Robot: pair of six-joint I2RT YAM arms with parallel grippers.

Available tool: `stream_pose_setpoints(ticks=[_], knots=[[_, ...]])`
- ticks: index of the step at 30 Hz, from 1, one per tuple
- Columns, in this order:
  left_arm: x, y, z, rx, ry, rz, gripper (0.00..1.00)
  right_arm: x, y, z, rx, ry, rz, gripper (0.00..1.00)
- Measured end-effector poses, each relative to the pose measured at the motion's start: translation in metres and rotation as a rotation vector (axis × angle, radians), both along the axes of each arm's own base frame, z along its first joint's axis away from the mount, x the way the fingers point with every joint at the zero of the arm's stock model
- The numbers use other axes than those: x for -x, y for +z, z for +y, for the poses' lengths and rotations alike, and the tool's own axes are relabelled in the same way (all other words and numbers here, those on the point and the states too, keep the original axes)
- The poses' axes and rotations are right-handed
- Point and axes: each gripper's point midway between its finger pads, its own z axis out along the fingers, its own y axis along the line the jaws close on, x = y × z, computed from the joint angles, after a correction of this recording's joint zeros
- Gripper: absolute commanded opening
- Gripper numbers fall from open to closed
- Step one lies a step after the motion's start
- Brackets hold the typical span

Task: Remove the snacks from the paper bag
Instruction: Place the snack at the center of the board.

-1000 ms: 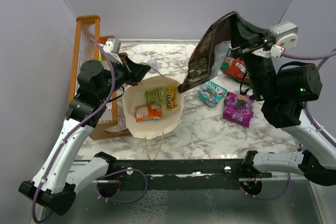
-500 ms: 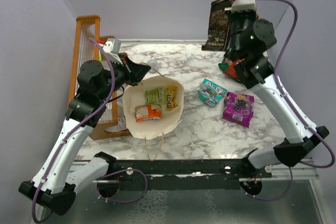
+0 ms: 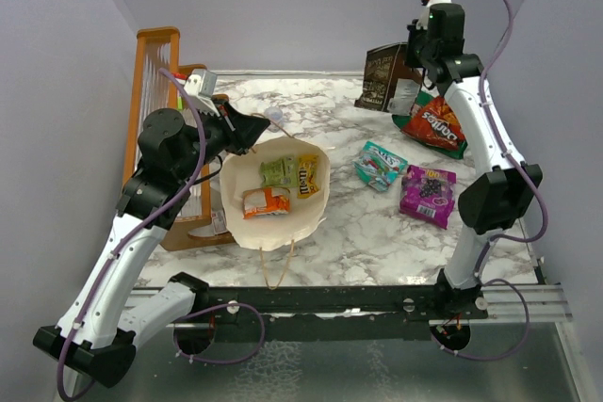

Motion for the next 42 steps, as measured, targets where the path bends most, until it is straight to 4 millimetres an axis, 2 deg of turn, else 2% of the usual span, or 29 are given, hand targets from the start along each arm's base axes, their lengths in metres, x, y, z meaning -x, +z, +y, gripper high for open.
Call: stream_pose_setpoints(ticks=[5,10,12,15,17,21,23,29,32,35,38,42], knots=[[0.001,0.000,0.000,0.001,-0.001,-0.002,0.00,-0.006,-0.015,0.009,-0.195,0.073,0.066,0.01],[0.001,0.000,0.000,0.001,-0.001,-0.002,0.00,-0.029,-0.014,0.017,-0.359,0.114,0.078,0.01],[0.001,0.001,0.000,0.001,-0.001,-0.002,0.00,-0.032,-0.020,0.015,-0.418,0.109,0.100,0.01],[0.001,0.001,0.000,0.001,-0.002,-0.002,0.00,-0.035,-0.037,-0.004,-0.526,0.053,0.144,0.01],[0.001,0.001,0.000,0.001,-0.003,-0.002,0.00,-0.034,-0.055,-0.028,-0.600,-0.011,0.164,0.01],[0.001,0.000,0.000,0.001,-0.005,-0.002,0.00,-0.015,-0.101,-0.075,-0.686,-0.141,0.228,0.01],[0.002,0.000,-0.001,0.001,-0.011,0.000,0.00,-0.012,-0.108,-0.089,-0.703,-0.170,0.235,0.01],[0.000,-0.003,-0.005,0.001,-0.025,0.014,0.00,-0.017,-0.088,-0.099,-0.726,-0.166,0.183,0.01],[0.000,-0.004,-0.005,0.000,-0.026,0.015,0.00,-0.013,-0.083,-0.102,-0.737,-0.178,0.163,0.01],[0.000,-0.004,-0.005,-0.001,-0.026,0.016,0.00,-0.002,-0.082,-0.115,-0.753,-0.213,0.153,0.01],[0.000,-0.004,-0.005,-0.002,-0.026,0.016,0.00,0.010,-0.079,-0.135,-0.761,-0.257,0.124,0.01],[-0.001,-0.005,-0.005,-0.002,-0.026,0.018,0.00,0.026,-0.084,-0.153,-0.765,-0.300,0.099,0.01]])
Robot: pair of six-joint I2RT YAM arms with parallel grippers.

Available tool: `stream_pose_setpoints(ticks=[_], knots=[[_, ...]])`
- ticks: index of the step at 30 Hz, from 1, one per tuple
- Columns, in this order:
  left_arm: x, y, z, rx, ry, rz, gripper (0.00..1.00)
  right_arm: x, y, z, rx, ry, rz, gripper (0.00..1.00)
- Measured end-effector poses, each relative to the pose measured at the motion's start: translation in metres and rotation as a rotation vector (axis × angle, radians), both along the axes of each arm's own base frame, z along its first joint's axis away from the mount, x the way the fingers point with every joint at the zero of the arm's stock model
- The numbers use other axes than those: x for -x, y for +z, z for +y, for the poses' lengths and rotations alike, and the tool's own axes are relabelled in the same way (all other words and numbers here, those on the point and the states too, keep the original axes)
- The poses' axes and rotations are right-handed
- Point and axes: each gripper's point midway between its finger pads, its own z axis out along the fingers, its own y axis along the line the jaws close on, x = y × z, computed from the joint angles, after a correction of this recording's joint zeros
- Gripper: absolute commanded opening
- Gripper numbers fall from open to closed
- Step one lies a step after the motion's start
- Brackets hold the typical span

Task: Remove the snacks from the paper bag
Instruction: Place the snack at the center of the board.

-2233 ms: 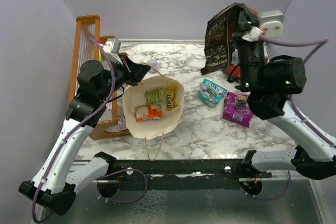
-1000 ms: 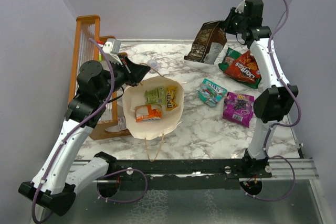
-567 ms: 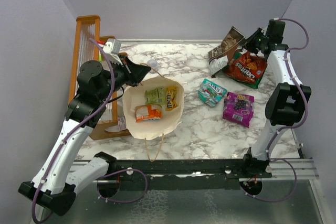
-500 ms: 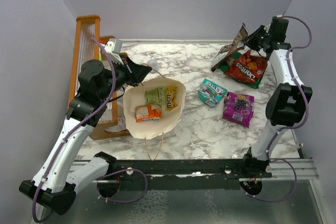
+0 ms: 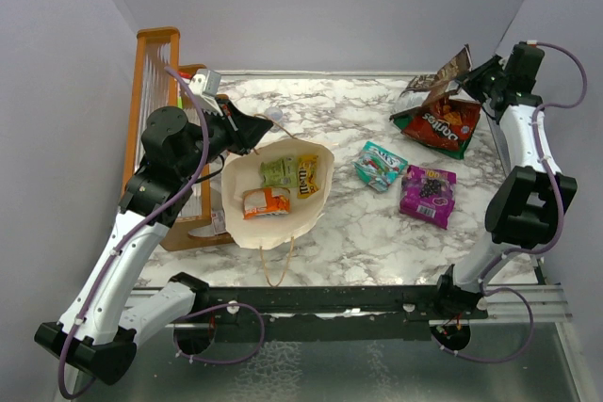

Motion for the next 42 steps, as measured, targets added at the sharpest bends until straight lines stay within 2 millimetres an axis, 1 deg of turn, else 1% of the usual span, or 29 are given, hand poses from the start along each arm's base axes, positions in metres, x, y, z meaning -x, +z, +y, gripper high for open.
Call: stream_pose_setpoints(ticks=[2,4,8,10,13,15,17,18,20,21,25,27,29,33,34,36,37,38,40,42], knots=[[0.000,0.000,0.000,0.000,0.000,0.001,0.00,0.007,-0.011,-0.008,-0.002,-0.018,0.005,0.01],[0.000,0.000,0.000,-0.001,0.000,0.000,0.00,0.012,-0.028,-0.015,-0.008,-0.033,0.023,0.01],[0.000,0.000,0.000,-0.001,0.000,0.001,0.00,0.027,-0.081,-0.021,-0.029,-0.048,0.122,0.01],[0.000,0.000,0.000,-0.001,0.000,0.001,0.00,0.029,-0.103,-0.020,-0.040,-0.025,0.156,0.03],[0.000,0.000,0.000,-0.001,0.000,0.001,0.00,0.027,-0.127,-0.011,-0.063,0.044,0.189,0.07],[0.000,0.000,0.000,-0.001,0.000,0.001,0.00,0.027,-0.140,-0.005,-0.077,0.091,0.213,0.10],[0.000,0.000,0.000,-0.001,0.000,0.001,0.00,0.029,-0.149,-0.002,-0.077,0.120,0.229,0.14],[0.000,0.000,0.000,-0.001,-0.001,0.001,0.00,0.030,-0.151,-0.001,-0.074,0.127,0.236,0.18],[0.000,0.000,0.000,-0.001,-0.001,0.001,0.00,0.032,-0.153,0.000,-0.059,0.142,0.247,0.29],[0.000,0.000,0.000,-0.001,-0.001,0.001,0.00,0.032,-0.152,-0.001,-0.048,0.148,0.246,0.33],[0.000,0.000,0.000,0.000,0.000,0.001,0.00,0.034,-0.147,-0.001,-0.009,0.174,0.239,0.45],[0.000,0.000,0.000,-0.001,0.000,0.001,0.00,0.036,-0.141,0.000,0.005,0.187,0.228,0.50],[0.000,0.000,0.000,-0.001,0.001,0.001,0.00,0.038,-0.126,0.003,0.021,0.208,0.195,0.56],[-0.005,0.003,0.000,-0.001,0.012,-0.004,0.00,0.049,-0.066,0.015,0.070,0.260,0.056,0.66],[-0.008,0.005,-0.001,-0.002,0.016,-0.005,0.00,0.054,-0.044,0.022,0.089,0.282,0.003,0.68],[-0.015,0.010,-0.002,-0.005,0.024,-0.013,0.00,0.063,-0.011,0.035,0.123,0.318,-0.083,0.70],[-0.019,0.014,-0.002,-0.007,0.028,-0.020,0.00,0.068,0.001,0.042,0.137,0.338,-0.115,0.70],[-0.024,0.017,-0.003,-0.011,0.033,-0.026,0.00,0.073,0.016,0.055,0.156,0.367,-0.156,0.71],[-0.031,0.023,-0.005,-0.018,0.039,-0.041,0.00,0.083,0.031,0.080,0.176,0.430,-0.204,0.71],[-0.038,0.032,-0.005,-0.032,0.049,-0.065,0.00,0.096,0.041,0.117,0.199,0.525,-0.246,0.71]])
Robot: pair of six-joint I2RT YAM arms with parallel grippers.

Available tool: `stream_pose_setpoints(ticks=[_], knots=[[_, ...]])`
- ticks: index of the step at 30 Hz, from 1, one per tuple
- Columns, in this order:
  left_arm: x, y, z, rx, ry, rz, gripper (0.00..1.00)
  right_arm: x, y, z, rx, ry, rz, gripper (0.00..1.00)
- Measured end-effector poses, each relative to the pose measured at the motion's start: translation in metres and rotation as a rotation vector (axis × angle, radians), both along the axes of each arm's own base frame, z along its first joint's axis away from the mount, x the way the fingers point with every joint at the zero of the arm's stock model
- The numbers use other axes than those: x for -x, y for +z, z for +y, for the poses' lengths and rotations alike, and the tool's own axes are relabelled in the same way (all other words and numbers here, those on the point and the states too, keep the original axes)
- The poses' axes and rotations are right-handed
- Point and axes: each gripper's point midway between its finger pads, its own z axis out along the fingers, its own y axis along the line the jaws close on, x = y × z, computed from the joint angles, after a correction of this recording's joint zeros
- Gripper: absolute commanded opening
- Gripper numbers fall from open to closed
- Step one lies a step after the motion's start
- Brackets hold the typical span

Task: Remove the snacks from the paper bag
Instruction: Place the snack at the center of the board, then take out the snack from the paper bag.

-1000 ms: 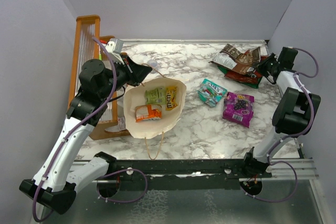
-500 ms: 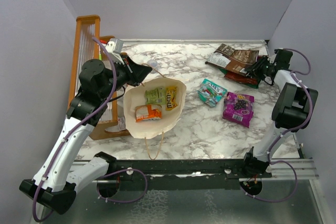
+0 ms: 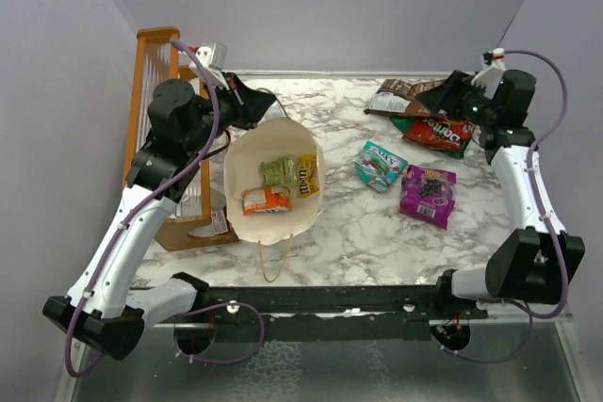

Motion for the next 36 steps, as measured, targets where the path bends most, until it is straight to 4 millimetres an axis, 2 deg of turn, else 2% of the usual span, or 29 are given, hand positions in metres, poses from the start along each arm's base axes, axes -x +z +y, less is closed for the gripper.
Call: stream_pose_setpoints(ticks=[3,4,9,16,19,23,26,30,33,36], knots=[[-0.006,0.009,0.000,-0.023,0.006,-0.033,0.00,0.019,0.005,0.041,0.024,0.118,-0.022,0.71],[-0.011,0.017,-0.001,-0.036,0.010,-0.052,0.00,0.024,0.005,0.047,0.030,0.139,-0.024,0.71],[-0.028,0.032,0.000,-0.100,0.034,-0.120,0.00,0.044,0.019,0.052,0.060,0.168,-0.059,0.71],[-0.032,0.029,-0.001,-0.143,0.024,-0.154,0.00,0.070,0.032,0.068,0.067,0.246,-0.090,0.70],[-0.018,0.015,-0.008,-0.143,-0.053,-0.171,0.00,0.081,0.033,0.080,0.063,0.294,-0.089,0.70],[0.016,-0.011,-0.021,-0.120,-0.212,-0.192,0.00,0.101,0.039,0.105,0.072,0.394,-0.117,0.71],[0.039,-0.021,-0.028,-0.081,-0.308,-0.202,0.00,0.127,0.049,0.134,0.086,0.514,-0.176,0.71],[0.057,-0.029,-0.035,-0.035,-0.396,-0.200,0.00,0.171,0.054,0.168,0.105,0.687,-0.276,0.70],[0.064,-0.030,-0.041,-0.004,-0.455,-0.192,0.00,0.203,0.043,0.191,0.114,0.808,-0.310,0.70],[0.071,-0.022,-0.046,0.035,-0.506,-0.199,0.00,0.223,0.027,0.208,0.129,0.898,-0.317,0.68]])
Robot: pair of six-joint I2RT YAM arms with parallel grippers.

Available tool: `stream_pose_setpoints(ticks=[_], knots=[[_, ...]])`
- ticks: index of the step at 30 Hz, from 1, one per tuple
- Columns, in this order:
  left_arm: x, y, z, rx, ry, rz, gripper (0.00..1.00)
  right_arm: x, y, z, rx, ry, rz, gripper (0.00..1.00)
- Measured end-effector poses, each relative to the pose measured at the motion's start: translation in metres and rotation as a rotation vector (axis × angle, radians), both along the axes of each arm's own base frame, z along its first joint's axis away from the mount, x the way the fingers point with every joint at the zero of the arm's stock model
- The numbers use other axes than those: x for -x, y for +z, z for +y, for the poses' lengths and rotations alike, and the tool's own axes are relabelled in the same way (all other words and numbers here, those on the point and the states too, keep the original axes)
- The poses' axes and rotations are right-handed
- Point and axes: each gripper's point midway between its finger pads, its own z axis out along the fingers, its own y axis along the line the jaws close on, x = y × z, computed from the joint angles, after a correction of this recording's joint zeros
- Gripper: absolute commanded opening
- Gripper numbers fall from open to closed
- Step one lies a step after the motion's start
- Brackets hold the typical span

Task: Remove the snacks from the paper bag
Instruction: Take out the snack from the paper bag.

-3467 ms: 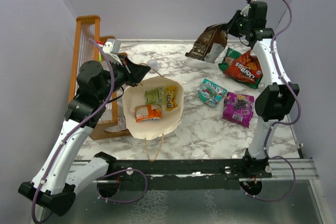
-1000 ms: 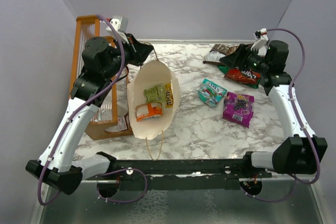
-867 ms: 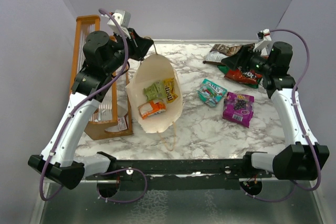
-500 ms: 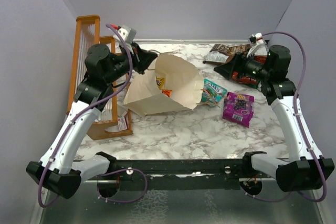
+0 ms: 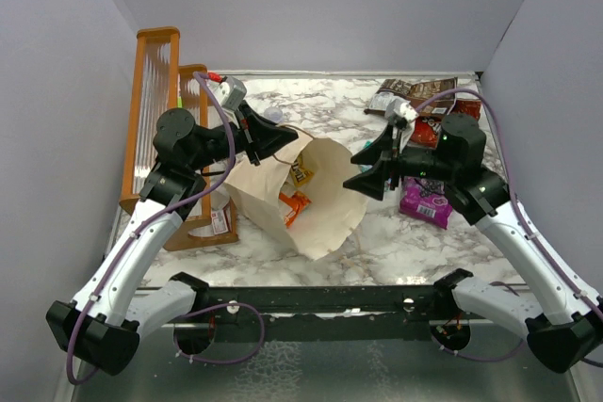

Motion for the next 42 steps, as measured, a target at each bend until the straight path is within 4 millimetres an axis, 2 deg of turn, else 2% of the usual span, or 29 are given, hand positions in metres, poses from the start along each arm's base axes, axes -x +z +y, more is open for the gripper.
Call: stream_pose_setpoints(ticks=[4,7,9,15,18,20,24,29,33,37,42], knots=[[0.007,0.010,-0.005,0.040,-0.065,-0.012,0.00,0.020,-0.020,0.020,0.048,0.083,-0.068,0.66],[0.012,0.010,-0.007,0.048,-0.094,-0.005,0.00,0.035,-0.033,0.030,0.071,0.142,-0.144,0.66],[0.014,0.006,-0.007,0.047,-0.105,0.002,0.00,0.043,-0.038,0.035,0.083,0.176,-0.194,0.66],[0.021,0.000,-0.005,0.044,-0.112,0.012,0.00,0.086,-0.045,0.065,0.107,0.358,-0.426,0.64],[0.024,0.002,-0.004,0.045,-0.112,0.007,0.00,0.102,-0.060,0.087,0.163,0.434,-0.537,0.62],[0.026,0.003,-0.003,0.046,-0.112,0.004,0.00,0.104,-0.076,0.100,0.223,0.457,-0.597,0.61],[0.027,0.003,-0.002,0.045,-0.112,0.006,0.00,0.097,-0.106,0.113,0.339,0.472,-0.692,0.61],[0.030,0.004,-0.001,0.046,-0.112,0.004,0.00,0.071,-0.132,0.117,0.434,0.423,-0.814,0.62],[0.034,0.007,0.001,0.047,-0.112,0.002,0.00,0.058,-0.155,0.123,0.487,0.418,-0.876,0.47],[0.039,0.009,0.003,0.049,-0.112,-0.003,0.00,0.047,-0.179,0.131,0.524,0.434,-0.899,0.45],[0.039,0.006,0.003,0.043,-0.111,0.014,0.00,0.035,-0.189,0.134,0.531,0.430,-0.911,0.45]])
